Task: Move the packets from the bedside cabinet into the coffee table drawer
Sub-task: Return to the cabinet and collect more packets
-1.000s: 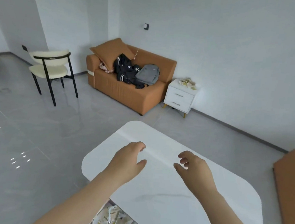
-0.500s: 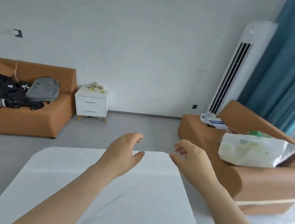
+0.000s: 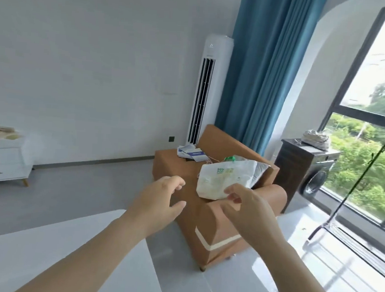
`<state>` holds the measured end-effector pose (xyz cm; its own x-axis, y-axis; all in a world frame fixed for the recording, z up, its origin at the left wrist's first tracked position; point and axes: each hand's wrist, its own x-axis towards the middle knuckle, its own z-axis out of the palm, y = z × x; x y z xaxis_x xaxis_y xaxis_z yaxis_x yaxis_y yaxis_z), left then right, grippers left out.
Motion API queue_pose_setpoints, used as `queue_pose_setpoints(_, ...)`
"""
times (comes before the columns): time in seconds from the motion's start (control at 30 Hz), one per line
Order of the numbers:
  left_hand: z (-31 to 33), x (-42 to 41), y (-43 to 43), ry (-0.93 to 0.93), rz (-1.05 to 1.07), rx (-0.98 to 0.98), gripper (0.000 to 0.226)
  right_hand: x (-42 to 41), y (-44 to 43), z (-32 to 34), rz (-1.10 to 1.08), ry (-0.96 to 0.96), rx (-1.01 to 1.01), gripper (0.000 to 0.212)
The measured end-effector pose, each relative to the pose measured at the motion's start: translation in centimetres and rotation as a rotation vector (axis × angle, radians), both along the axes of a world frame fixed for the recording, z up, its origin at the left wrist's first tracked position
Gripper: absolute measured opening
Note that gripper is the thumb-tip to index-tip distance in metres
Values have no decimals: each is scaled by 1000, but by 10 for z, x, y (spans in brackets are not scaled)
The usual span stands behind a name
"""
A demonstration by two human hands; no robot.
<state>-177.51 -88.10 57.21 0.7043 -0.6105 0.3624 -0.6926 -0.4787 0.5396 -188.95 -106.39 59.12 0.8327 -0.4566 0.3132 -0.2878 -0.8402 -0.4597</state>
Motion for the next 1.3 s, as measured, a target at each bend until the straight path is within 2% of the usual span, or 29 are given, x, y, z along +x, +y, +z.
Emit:
queue_pose_setpoints(0.23,5,-1,-114,-18,-39,9,35,-3,-111,11,-46,0,-38,23)
queue_pose_setpoints(0.43,11,44,-187,-39,-53,16,36,41,-178,15,-47,-13,-100,25)
queue_pose_setpoints(0.73,20,169,-266,-59,22,-2,39,169,-265,29,41,5,-120,27)
queue_pose_setpoints(1.07,59,298,-358,-173,118,12,38,323,-368,64,148,-93,-197,28)
queue_pose_setpoints(1.3,83,377,-400,-243,295,-20,42,440,-426,84,289,-148,-177,30)
